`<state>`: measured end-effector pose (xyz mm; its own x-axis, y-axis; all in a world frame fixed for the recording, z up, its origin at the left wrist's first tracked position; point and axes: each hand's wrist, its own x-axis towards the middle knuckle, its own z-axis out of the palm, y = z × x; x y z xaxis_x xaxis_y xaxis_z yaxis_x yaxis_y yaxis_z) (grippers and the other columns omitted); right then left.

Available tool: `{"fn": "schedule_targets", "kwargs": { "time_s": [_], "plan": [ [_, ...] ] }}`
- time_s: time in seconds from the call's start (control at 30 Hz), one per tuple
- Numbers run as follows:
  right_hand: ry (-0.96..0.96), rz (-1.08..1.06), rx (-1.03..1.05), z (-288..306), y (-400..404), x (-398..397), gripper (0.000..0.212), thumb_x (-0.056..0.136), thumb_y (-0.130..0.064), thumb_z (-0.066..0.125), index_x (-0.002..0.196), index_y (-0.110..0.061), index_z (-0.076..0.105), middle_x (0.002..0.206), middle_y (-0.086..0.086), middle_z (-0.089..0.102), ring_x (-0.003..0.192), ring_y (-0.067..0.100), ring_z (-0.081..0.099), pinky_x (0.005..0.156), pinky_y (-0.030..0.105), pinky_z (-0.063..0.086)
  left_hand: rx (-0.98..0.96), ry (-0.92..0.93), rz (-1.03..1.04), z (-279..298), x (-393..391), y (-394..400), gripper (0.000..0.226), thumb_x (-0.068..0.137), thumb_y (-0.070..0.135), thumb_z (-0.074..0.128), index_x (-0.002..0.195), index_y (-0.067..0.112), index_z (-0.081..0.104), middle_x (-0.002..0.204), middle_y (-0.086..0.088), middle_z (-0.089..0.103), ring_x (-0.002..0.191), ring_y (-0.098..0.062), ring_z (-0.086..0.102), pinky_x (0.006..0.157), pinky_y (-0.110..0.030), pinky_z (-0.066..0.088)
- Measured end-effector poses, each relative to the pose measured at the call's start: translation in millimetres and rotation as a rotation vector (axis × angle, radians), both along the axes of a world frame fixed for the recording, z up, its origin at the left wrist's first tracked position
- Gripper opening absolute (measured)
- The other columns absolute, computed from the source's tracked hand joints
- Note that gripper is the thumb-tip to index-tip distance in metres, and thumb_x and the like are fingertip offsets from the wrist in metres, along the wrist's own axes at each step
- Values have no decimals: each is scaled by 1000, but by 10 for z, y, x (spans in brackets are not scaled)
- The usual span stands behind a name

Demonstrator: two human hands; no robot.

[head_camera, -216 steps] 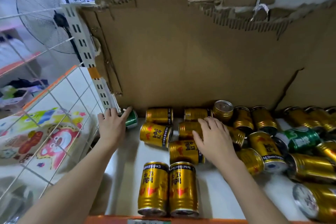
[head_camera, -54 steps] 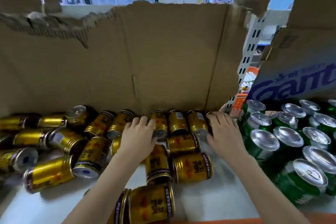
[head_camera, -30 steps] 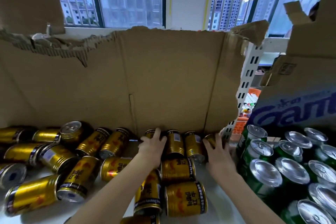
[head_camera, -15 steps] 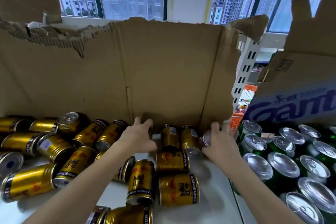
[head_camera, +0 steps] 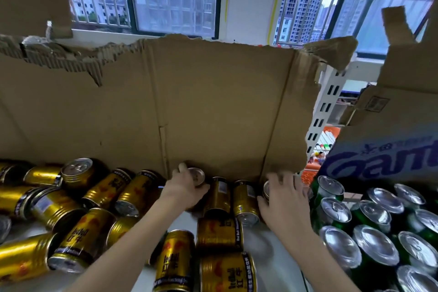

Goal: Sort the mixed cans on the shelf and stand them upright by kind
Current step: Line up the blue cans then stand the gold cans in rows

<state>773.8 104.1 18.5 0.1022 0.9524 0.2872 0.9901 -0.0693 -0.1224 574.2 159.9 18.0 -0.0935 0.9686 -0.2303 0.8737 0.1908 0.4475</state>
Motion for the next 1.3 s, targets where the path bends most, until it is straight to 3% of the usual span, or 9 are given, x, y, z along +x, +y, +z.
{"fn": "schedule_targets", "kwargs": {
  "time_s": [0.07,0.17,0.27,0.33,0.53,0.77,0.97,1.1,1.3],
  "plan": [
    [121,70,-45,-8,-66,-118,40,90,-38,54,124,-19,47,123,5,49,114,24,50,87,31,44,139,94,21,-35,10,-191,85,86,54,53,145,12,8,146,-13,24,130,-33,35,99,-38,40],
    [254,65,-242,-141,-119,-272,41,95,-43,41,130,-24,33,118,2,52,102,19,59,75,26,48,324,134,-29,-60,118,-471,59,90,53,46,137,21,29,134,-2,41,119,-20,44,91,-29,43],
    [351,4,-338,-303,-87,-317,48,95,-48,37,133,-22,25,105,3,61,91,21,64,73,30,53,218,60,-114,-145,302,-553,34,91,50,47,112,22,48,102,7,56,85,-9,51,70,-20,45],
    [456,-24,-376,-370,-35,-294,56,93,-51,39,137,-22,20,104,3,64,91,22,64,76,33,53,120,27,-106,-209,377,-483,36,91,50,48,109,19,51,92,6,54,84,-11,56,69,-20,45],
    [611,-48,-461,-363,52,-244,72,90,-52,46,144,-20,11,115,6,60,99,24,61,81,30,50,69,-32,13,-305,510,-303,60,87,55,52,121,7,42,119,-6,57,110,-22,56,80,-25,43],
    [711,-62,-308,-372,-60,-278,58,88,-41,57,136,-20,31,104,1,61,99,21,60,81,27,47,105,-114,95,-370,520,-427,53,84,51,57,115,12,40,109,-6,60,98,-23,60,76,-28,48],
    [532,-13,-266,-152,-142,-203,47,80,-19,62,123,-22,44,112,9,56,104,27,54,72,27,40,333,59,-22,-61,451,-492,60,83,31,65,132,13,35,124,-6,50,111,-24,53,85,-27,41],
    [333,146,-208,4,-82,-313,54,81,-17,61,131,-20,40,123,8,51,116,30,46,93,35,41,310,239,-247,48,493,-327,51,84,16,62,130,11,39,127,-8,50,114,-25,52,89,-30,43],
    [58,257,-349,78,275,-215,50,83,-14,56,131,-9,42,130,11,46,120,28,42,97,34,39,355,512,-569,75,405,35,52,88,25,57,135,15,40,134,-3,47,124,-24,38,103,-35,30]
  ]
}}
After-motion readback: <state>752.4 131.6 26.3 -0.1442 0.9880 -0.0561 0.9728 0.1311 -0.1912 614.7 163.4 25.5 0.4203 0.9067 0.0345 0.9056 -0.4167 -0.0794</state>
